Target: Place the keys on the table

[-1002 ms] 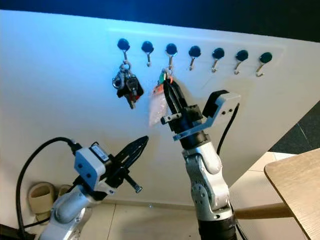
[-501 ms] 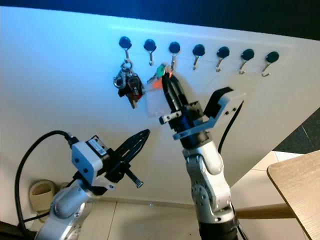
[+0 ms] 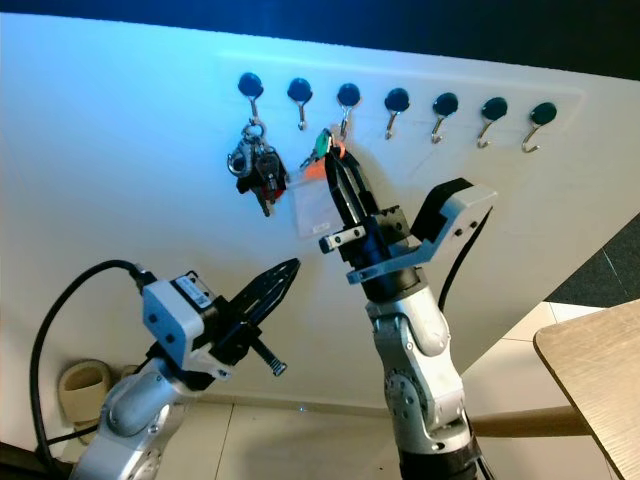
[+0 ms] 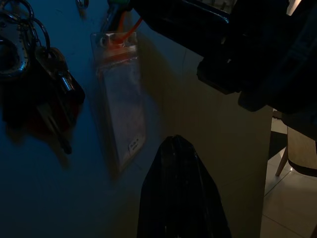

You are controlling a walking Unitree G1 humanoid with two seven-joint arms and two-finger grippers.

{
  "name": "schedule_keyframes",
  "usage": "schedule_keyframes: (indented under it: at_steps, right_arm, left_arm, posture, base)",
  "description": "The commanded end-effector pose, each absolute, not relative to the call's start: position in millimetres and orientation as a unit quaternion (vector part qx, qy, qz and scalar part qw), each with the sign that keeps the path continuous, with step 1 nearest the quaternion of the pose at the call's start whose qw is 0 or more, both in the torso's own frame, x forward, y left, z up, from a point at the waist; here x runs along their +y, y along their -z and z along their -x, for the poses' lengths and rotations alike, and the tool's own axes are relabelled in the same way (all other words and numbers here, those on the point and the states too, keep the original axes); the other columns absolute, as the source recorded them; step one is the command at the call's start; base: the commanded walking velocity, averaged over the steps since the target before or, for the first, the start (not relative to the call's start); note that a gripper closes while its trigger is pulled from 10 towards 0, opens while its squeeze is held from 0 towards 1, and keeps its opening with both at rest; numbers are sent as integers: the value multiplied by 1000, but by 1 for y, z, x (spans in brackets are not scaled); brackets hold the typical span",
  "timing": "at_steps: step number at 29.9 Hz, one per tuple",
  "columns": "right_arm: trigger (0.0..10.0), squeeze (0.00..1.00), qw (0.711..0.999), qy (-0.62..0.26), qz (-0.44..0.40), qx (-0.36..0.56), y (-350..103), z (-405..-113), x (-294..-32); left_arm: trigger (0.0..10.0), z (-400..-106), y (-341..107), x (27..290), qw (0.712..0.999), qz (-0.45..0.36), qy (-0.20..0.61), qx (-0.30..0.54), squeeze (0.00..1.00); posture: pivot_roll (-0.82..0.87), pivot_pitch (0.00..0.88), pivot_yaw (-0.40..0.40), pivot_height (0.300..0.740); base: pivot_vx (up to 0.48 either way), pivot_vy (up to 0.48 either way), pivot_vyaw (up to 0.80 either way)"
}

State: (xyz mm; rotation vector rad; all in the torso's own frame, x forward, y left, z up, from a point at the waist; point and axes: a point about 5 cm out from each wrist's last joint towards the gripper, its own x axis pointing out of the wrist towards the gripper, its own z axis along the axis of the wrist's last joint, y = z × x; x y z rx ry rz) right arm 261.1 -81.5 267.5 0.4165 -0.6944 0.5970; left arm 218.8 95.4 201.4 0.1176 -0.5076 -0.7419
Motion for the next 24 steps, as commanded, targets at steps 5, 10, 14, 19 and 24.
schedule_keyframes:
  at_steps: [5,10,14,19,24]
  right_arm:
    - [10000,0,878,-275,-228,-319,-270,-264,-83]
    - [10000,0,877,-274,-235,-317,-273,-266,-83]
    - [10000,0,872,-276,-239,-327,-278,-266,-82]
    - [10000,0,865,-280,-243,-338,-284,-263,-81]
    - [10000,0,859,-286,-240,-349,-289,-261,-80]
  left_arm:
    - [10000,-215,-203,91,893,-57,372,-245,0]
    - [10000,-215,-202,91,893,-58,375,-242,0]
    - [10000,-214,-202,90,893,-59,376,-243,0]
    - [10000,-215,-202,91,893,-58,374,-244,0]
    - [10000,-214,-203,91,893,-58,374,-244,0]
  posture:
    - [76,162,-63,740]
    - [76,160,-63,740]
    - [76,159,-63,740]
    - [76,159,-64,740]
    - [75,160,-65,740]
  base:
    - [0,0,0]
    - [0,0,0]
    - [0,0,0]
    - [0,0,0]
    - [0,0,0]
